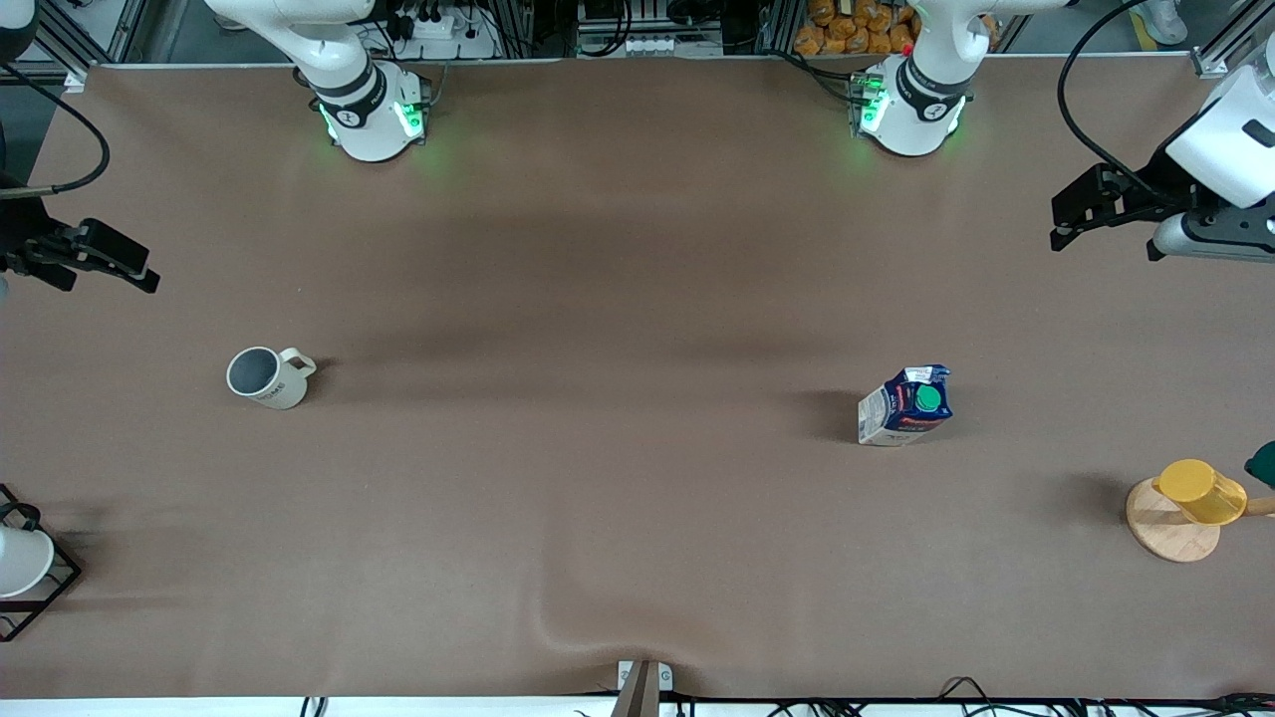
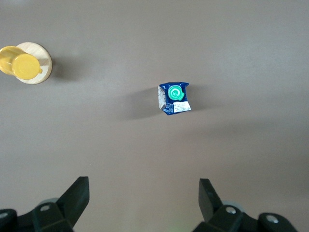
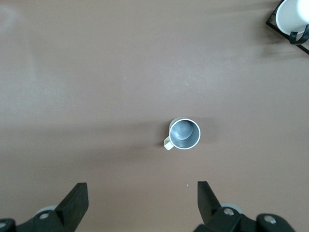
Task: Place milk next to cup
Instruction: 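Reach the right gripper to the white mug while the left gripper reaches the milk carton, then close the right gripper on the mug rim while the left gripper grasps the carton, then carry the mug to the table center while the left gripper lifts the carton, then open the right gripper to release the mug while the left gripper carries the carton, then withdraw the right gripper while the left gripper moves the carton beside the mug, then lower the milk carton beside the mug and open the left gripper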
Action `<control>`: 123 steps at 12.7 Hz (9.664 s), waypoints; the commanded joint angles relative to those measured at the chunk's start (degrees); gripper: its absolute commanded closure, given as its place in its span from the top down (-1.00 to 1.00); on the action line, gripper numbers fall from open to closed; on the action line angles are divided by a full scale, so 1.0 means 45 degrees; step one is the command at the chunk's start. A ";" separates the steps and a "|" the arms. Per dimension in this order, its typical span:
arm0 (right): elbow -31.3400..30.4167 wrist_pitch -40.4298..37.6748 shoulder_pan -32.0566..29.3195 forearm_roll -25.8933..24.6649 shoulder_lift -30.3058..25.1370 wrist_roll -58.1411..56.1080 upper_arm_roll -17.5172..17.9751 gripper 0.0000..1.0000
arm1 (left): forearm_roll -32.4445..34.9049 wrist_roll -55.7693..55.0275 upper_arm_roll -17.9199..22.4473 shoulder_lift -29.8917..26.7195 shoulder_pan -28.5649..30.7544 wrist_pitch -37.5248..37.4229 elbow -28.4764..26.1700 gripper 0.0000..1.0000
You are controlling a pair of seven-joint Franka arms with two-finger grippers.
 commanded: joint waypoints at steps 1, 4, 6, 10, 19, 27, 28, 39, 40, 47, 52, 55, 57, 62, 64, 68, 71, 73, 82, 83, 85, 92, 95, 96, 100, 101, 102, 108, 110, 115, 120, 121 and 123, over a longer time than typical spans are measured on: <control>0.0380 -0.0219 -0.0049 -0.0214 0.0208 0.0081 0.0070 1.00 | -0.0098 -0.0165 -0.0150 -0.0135 0.0150 0.0028 0.0014 1.00; 0.0380 -0.0239 -0.0108 -0.0214 0.0208 0.0043 0.0070 1.00 | -0.0118 -0.0145 -0.0092 -0.0096 0.0169 0.0028 0.0033 1.00; 0.0244 -0.0239 -0.0127 -0.0194 0.0247 0.0023 0.0070 1.00 | -0.0195 -0.0183 -0.0073 0.0059 0.0189 0.0028 0.0053 1.00; -0.0420 -0.0063 -0.0673 -0.0175 0.1065 -0.0579 0.0030 1.00 | -0.0196 -0.0418 -0.0073 0.1775 0.0169 0.0572 0.0382 1.00; -0.5128 0.6967 -0.2372 -0.0136 0.2939 -0.3940 0.0030 1.00 | 0.0408 -0.2020 -0.0229 0.5898 -0.1100 0.2546 0.1049 1.00; -0.5187 0.8765 -0.2413 -0.0018 0.4895 -0.4098 0.0050 -0.30 | 0.0429 -0.2469 -0.0229 0.6486 -0.1432 0.2840 0.0678 1.00; -0.5206 0.8727 -0.2393 -0.0018 0.4915 -0.4098 0.0069 -0.47 | 0.0429 -0.2489 -0.0229 0.6563 -0.1432 0.2859 0.0678 1.00; -0.2238 0.2535 0.0589 0.0918 0.3881 0.1066 0.0128 -1.00 | 0.1230 -0.2411 -0.0229 0.6993 -0.1393 0.2898 -0.0397 1.00; -0.2122 0.2515 0.1214 0.1112 0.3803 0.2180 0.0128 -1.00 | 0.1230 -0.2411 -0.0229 0.6994 -0.1354 0.2918 -0.0397 -0.01; 0.0239 0.2632 0.5650 0.2363 0.4912 1.0346 0.0109 -1.00 | 0.1191 -0.2488 -0.0229 0.6488 -0.1217 0.2918 -0.0104 -1.00; 0.0632 0.4952 0.7545 0.2931 0.6162 1.3903 0.0109 -1.00 | 0.1035 -0.2644 -0.0268 0.5667 -0.1354 0.2782 -0.0104 -1.00; 0.1392 0.6279 0.8930 0.2795 0.7372 1.5719 0.0070 -1.00 | 0.1035 -0.3172 -0.0561 0.5666 -0.1354 0.2781 -0.0123 -1.00; 0.1881 0.6889 0.9305 0.2755 0.8135 1.6602 0.0070 -1.00 | 0.1015 -0.3289 -0.0677 0.5627 -0.1335 0.2685 -0.0123 -1.00; 0.2059 0.8217 0.9892 0.2736 0.9210 1.6741 0.0011 -1.00 | 0.1035 -0.4068 -0.1341 0.5042 -0.1315 0.1649 -0.0434 -1.00; 0.2059 0.8316 0.9892 0.2716 0.9232 1.6917 0.0011 0.46 | 0.1034 -0.4499 -0.1654 0.4866 -0.1315 0.1649 -0.0572 -1.00; 0.2079 0.7734 0.9718 0.2071 0.8940 1.6957 -0.0009 1.00 | 0.1015 -0.4540 -0.1850 0.4787 -0.1276 0.1318 -0.0612 -1.00; 0.3655 0.3937 0.8686 0.2071 0.8549 1.6762 -0.0009 1.00 | 0.0879 -0.5296 -0.2453 0.4767 -0.1315 0.0987 -0.0631 -1.00; 0.4420 0.1492 0.7845 0.2033 0.7968 1.5462 -0.0047 1.00 | 0.0878 -0.6195 -0.3272 0.4787 -0.1315 0.0517 -0.0631 -1.00; 0.4169 -0.1976 0.3081 0.0157 0.6029 0.6403 0.0011 1.00 | 0.0469 -1.3186 -0.6088 0.6445 -0.4317 0.0826 0.0365 -1.00; 0.4111 -0.2016 0.2496 0.0157 0.5990 0.5404 0.0011 1.00 | 0.0468 -1.3656 -0.6069 0.6737 -0.4825 0.1196 0.0365 -1.00; 0.3838 -0.2016 0.1460 0.0157 0.5931 0.3257 0.0011 1.00 | 0.0566 -1.4362 -0.5836 0.7052 -0.5182 0.2539 0.0365 -1.00; 0.3603 -0.1703 -0.0730 0.0332 0.5288 -0.0091 0.0050 1.00 | 0.2010 -1.4676 -0.5502 0.7775 -0.5475 0.3386 0.0365 -1.00; 0.2437 -0.1433 -0.0636 0.0548 0.3440 0.0042 0.0050 1.00 | 0.2128 -1.4541 -0.5229 0.7853 -0.5475 0.3951 0.0365 -1.00; 0.1444 -0.0985 -0.0597 0.0606 0.2387 0.0081 0.0069 1.00 | 0.2206 -1.4462 -0.5132 0.7911 -0.5475 0.4050 0.0365 -1.00; -0.2705 0.1013 -0.0518 0.0724 -0.1370 0.0082 0.0089 1.00 | 0.2382 -1.4247 -0.4936 0.7951 -0.5398 0.4187 0.0365 -1.00; -0.2668 0.0567 -0.0557 0.0685 -0.1606 0.0082 0.0070 1.00 | 0.2382 -1.4208 -0.4858 0.8028 -0.5358 0.4342 0.0365 -1.00; -0.2706 0.0388 -0.0557 0.0627 -0.1898 0.0082 0.0070 1.00 | 0.2421 -1.4072 -0.4780 0.8048 -0.5377 0.4460 0.0365 -1.00; -0.0485 0.0386 -0.0635 0.0392 -0.0146 0.0082 0.0050 1.00 | 0.2539 -1.3875 -0.4682 0.8244 -0.5377 0.4754 0.0385 -1.00; -0.0110 0.0386 -0.0655 0.0372 0.0129 0.0062 0.0050 1.00 | 0.2539 -1.3837 -0.4526 0.8322 -0.5416 0.4832 0.0443 -1.00; 0.0340 0.0152 -0.0694 -0.0077 0.0365 0.0043 0.0050 1.00 | 0.2519 -1.4010 -0.4487 0.8342 -0.5435 0.4871 0.0540 1.00; 0.0712 0.0152 -0.0693 -0.0272 0.0482 0.0043 0.0050 1.00 | 0.2382 -1.4052 -0.4603 0.6841 -0.5261 0.4560 0.0541 1.00; 0.0731 0.0094 -0.0636 -0.0272 0.0501 0.0062 0.0050 1.00 | 0.2440 -1.3974 -0.4623 0.6470 -0.5260 0.3959 0.0541 1.00; 0.0886 0.0016 -0.0616 -0.0272 0.0501 0.0062 0.0050 1.00 | 0.2538 -1.3644 -0.4546 0.5729 -0.5183 0.3175 0.0773 1.00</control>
